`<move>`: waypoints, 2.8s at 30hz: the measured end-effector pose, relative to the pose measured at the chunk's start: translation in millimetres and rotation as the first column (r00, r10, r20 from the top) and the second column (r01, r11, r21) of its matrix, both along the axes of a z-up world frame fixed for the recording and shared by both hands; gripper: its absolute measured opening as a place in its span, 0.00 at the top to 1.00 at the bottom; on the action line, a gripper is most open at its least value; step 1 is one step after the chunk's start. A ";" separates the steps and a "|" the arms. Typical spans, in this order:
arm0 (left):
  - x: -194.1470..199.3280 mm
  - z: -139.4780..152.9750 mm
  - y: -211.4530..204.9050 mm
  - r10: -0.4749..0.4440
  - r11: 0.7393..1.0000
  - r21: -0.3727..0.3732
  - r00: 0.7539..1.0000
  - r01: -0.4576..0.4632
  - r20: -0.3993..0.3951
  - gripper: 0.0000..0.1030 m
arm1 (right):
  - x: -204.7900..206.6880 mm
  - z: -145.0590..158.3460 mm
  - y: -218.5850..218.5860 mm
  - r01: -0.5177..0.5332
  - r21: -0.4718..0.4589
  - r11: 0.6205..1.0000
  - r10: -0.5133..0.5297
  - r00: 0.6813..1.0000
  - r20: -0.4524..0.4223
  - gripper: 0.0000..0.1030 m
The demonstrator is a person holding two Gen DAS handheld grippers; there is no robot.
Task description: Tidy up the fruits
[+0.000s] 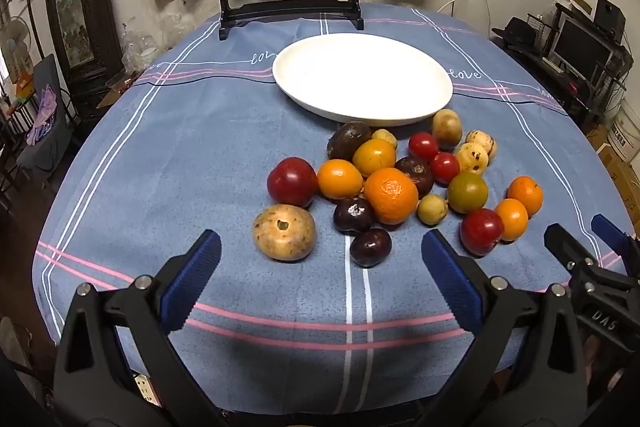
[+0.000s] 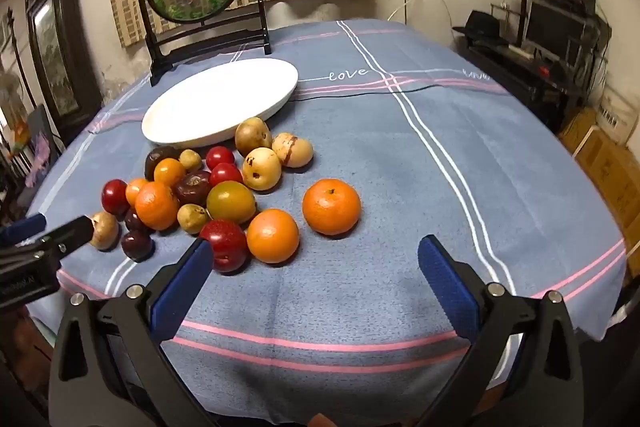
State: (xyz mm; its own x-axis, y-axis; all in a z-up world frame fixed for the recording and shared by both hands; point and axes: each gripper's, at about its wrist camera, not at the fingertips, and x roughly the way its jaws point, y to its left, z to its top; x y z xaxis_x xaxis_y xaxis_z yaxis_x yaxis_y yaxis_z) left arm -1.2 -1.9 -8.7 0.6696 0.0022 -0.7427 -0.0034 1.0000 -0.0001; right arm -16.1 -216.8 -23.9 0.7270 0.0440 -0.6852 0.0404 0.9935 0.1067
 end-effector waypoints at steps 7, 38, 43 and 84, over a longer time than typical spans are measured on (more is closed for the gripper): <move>0.0 -0.7 0.5 0.002 1.000 -0.005 1.000 -0.002 0.000 0.02 | -2.1 0.3 6.9 -0.006 -0.049 0.999 0.008 1.000 0.022 0.01; -1.1 -4.5 1.1 0.004 1.000 -0.003 1.000 -0.004 0.007 0.02 | -1.9 -2.9 12.4 -0.045 -0.064 0.997 0.045 0.999 0.007 0.01; -0.2 -6.6 1.2 0.004 1.000 -0.002 1.000 -0.004 0.001 0.02 | -1.6 -3.5 12.6 -0.048 -0.063 0.997 0.048 0.999 0.003 0.01; -0.6 -18.2 3.2 -0.012 1.000 0.001 1.000 0.012 -0.022 0.02 | 1.3 -9.1 16.6 -0.057 -0.066 0.996 0.056 0.998 -0.012 0.01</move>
State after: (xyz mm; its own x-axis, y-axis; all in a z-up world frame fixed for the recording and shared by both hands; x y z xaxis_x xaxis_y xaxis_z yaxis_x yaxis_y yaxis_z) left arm -1.7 1.4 -26.8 0.6535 -0.0046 -0.7569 0.0081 1.0000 0.0009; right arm -14.8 -200.2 -33.1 0.7179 0.0393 -0.6950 -0.0154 0.9991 0.0406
